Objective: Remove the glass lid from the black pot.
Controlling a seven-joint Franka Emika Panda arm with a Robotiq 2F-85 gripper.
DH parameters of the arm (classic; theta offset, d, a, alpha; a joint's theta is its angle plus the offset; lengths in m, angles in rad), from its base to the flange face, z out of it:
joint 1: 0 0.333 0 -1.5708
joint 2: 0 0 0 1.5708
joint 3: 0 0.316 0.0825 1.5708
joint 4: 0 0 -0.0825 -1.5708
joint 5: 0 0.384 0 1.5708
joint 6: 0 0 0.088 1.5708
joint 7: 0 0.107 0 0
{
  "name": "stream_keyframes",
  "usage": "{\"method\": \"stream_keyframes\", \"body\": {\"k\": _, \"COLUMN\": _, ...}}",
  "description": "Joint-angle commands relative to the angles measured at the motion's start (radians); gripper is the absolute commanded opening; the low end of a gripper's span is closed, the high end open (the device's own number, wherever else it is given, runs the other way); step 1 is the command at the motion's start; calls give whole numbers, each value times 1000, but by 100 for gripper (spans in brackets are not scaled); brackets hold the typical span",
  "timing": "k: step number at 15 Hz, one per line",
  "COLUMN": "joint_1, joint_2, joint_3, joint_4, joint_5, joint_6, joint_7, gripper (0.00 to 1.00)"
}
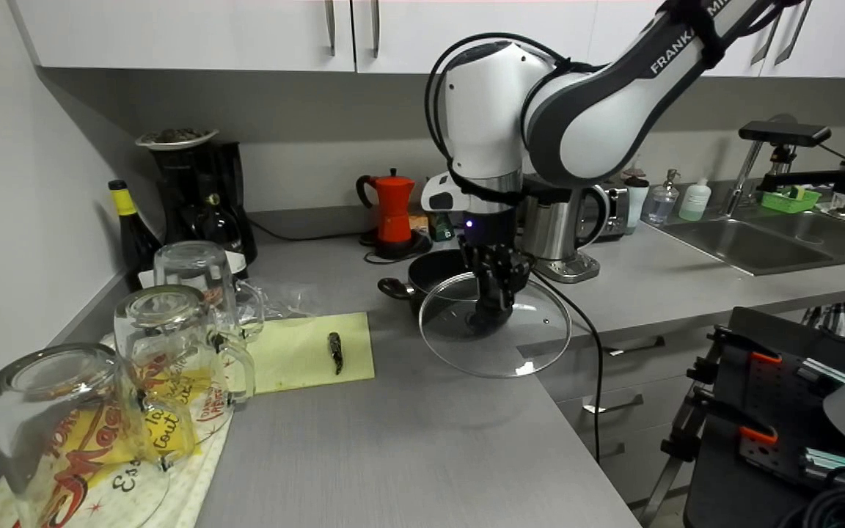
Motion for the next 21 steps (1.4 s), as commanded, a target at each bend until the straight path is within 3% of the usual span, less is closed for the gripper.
{"method": "stream_keyframes", "body": {"k": 1, "joint_1": 7, "joint_2": -13, "joint_3": 18, "joint_4": -58, "joint_5": -20, "joint_6": 89, "joint_7": -56, "gripper": 25}}
{"method": "stream_keyframes", "body": {"k": 7, "joint_1": -5, "joint_2": 20, "joint_3": 59, "joint_4": -81, "joint_5": 41, "joint_6": 183, "joint_7": -176, "gripper": 25}}
{"method": "stream_keyframes", "body": {"k": 21, "joint_1": 3, "joint_2": 248, "joint_3": 68, "joint_4": 22, "joint_5": 24, "joint_6": 168, "joint_7": -353, "gripper": 25}}
